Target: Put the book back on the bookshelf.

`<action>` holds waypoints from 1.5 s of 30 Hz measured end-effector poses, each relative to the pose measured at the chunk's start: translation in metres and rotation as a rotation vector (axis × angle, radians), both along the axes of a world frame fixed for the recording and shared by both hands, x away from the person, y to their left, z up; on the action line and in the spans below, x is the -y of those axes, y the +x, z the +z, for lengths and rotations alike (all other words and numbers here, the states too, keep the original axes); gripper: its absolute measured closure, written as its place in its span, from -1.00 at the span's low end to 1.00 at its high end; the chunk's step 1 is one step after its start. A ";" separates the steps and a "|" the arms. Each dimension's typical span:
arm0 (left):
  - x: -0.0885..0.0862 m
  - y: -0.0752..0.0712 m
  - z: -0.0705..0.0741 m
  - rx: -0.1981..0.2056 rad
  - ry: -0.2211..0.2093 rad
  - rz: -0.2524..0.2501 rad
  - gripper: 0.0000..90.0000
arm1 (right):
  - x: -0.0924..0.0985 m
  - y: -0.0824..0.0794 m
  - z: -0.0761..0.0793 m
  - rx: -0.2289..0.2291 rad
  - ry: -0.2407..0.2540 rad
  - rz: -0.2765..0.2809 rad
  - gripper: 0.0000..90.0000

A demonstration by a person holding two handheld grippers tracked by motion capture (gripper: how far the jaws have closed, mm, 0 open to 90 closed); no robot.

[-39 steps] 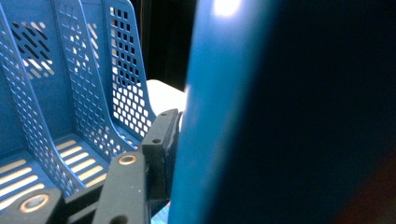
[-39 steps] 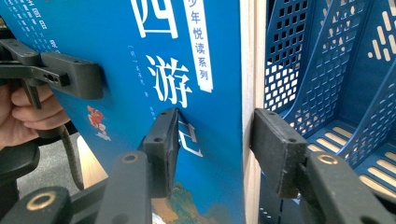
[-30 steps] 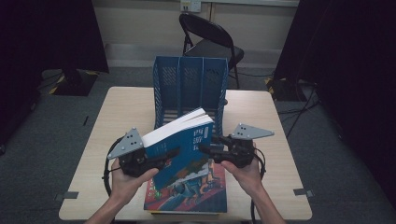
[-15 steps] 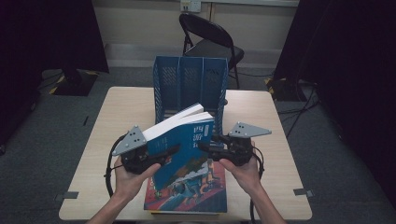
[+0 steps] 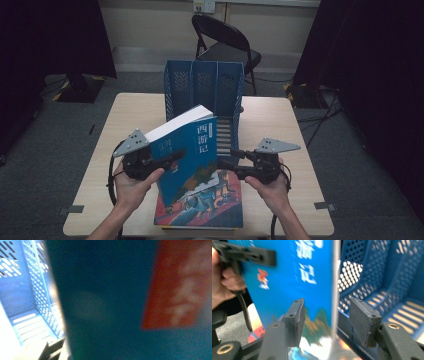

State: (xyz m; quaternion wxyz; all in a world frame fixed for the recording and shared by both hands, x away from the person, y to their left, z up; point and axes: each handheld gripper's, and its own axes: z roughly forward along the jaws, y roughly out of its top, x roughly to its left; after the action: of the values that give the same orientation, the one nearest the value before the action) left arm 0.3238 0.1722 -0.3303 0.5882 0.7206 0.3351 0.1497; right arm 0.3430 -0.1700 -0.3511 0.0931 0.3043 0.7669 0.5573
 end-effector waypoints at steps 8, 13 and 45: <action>-0.014 -0.002 0.008 -0.041 0.026 0.059 0.36 | 0.025 0.001 -0.011 -0.031 0.014 -0.052 -0.08; -0.023 -0.001 0.009 -0.053 0.014 0.065 0.37 | 0.028 0.003 -0.013 -0.032 0.004 -0.060 -0.09; -0.053 0.024 0.047 -0.048 -0.018 0.225 0.37 | 0.037 0.009 -0.022 -0.046 -0.010 -0.101 -0.13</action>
State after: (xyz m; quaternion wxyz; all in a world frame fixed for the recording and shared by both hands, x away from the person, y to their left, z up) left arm 0.3474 0.2247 -0.2837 0.5658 0.6766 0.4292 0.1946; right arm 0.3521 -0.2068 -0.3731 0.1048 0.3547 0.7555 0.5407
